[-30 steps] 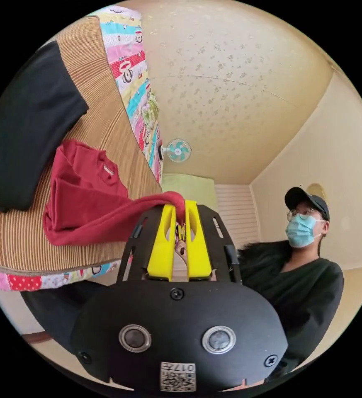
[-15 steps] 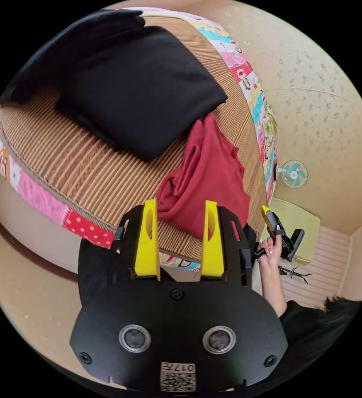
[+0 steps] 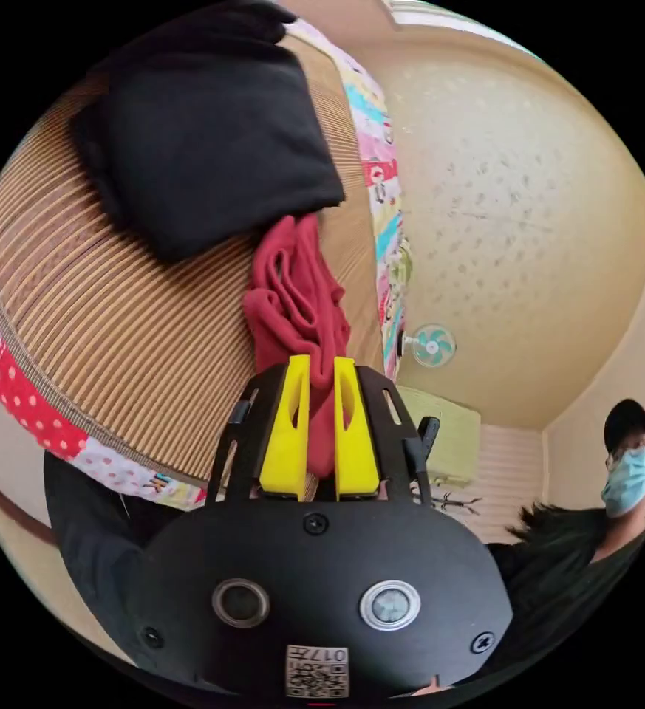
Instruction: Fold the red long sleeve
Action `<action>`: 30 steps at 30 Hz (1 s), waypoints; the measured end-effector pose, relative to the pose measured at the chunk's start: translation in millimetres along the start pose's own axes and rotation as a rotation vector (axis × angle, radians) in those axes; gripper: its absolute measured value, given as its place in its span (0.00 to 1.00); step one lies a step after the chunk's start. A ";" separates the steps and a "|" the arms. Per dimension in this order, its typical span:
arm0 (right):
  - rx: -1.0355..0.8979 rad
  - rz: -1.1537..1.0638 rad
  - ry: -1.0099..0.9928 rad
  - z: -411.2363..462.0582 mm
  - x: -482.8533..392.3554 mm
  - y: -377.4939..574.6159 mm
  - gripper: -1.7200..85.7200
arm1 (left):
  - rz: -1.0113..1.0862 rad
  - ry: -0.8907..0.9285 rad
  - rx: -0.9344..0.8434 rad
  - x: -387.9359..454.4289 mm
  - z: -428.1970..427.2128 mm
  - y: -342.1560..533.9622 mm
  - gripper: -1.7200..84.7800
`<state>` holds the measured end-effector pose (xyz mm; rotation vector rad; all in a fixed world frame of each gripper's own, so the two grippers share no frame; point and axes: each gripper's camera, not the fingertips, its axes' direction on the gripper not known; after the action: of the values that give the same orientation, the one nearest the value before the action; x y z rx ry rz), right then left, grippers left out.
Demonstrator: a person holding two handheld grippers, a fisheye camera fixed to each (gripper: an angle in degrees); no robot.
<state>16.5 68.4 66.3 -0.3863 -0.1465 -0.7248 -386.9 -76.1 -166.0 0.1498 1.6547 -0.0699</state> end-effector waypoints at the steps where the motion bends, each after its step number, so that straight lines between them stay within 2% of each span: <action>1: 0.009 0.061 0.002 -18.4 19.1 14.1 0.03 | 0.129 -0.026 -0.042 39.1 14.5 5.0 0.08; 5: 0.017 0.274 -0.070 -59.8 84.5 68.9 0.03 | 0.505 -0.103 -0.239 144.0 94.1 45.8 0.08; 7: 0.000 0.373 -0.107 -73.2 121.4 106.6 0.03 | 0.710 -0.118 -0.390 185.7 162.1 93.9 0.09; 11: -0.062 0.509 -0.163 -75.8 163.1 149.8 0.04 | 0.778 -0.115 -0.628 191.3 252.5 160.9 0.11; 12: -0.081 0.531 -0.225 -74.5 173.3 159.6 0.04 | 0.773 -0.105 -0.671 187.3 265.7 174.5 0.12; 14: -0.088 0.569 -0.309 -72.3 185.1 172.3 0.06 | 0.739 -0.111 -0.613 178.3 260.6 180.5 0.14; 16: -0.076 0.616 -0.471 -64.7 197.6 186.0 0.10 | 0.619 -0.221 -0.443 151.1 233.8 167.8 0.17; 18: -0.066 0.666 -0.614 -54.6 205.4 193.5 0.13 | 0.471 -0.338 -0.372 116.9 219.7 151.2 0.20; 21: -0.002 0.779 -0.843 -35.5 215.8 203.6 0.19 | 0.226 -0.445 -0.428 41.7 226.1 135.1 0.23; 23: 0.053 0.853 -0.963 -23.1 220.6 207.3 0.22 | 0.096 -0.395 -0.543 0.9 246.3 138.7 0.22; 25: 0.117 0.943 -1.109 -4.0 224.1 207.6 0.26 | -0.046 -0.200 -0.605 -26.6 259.6 151.6 0.15; 27: 0.145 0.989 -1.194 11.4 224.1 202.6 0.29 | -0.070 -0.112 -0.614 -23.3 256.3 163.6 0.12; 30: 0.202 0.954 -1.349 30.1 218.5 176.3 0.29 | 0.020 -0.054 -0.663 19.3 244.1 192.9 0.10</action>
<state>296.9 65.6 99.7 -0.6262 -1.2023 0.5911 -120.8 82.7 -198.7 -0.3362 1.5427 0.4825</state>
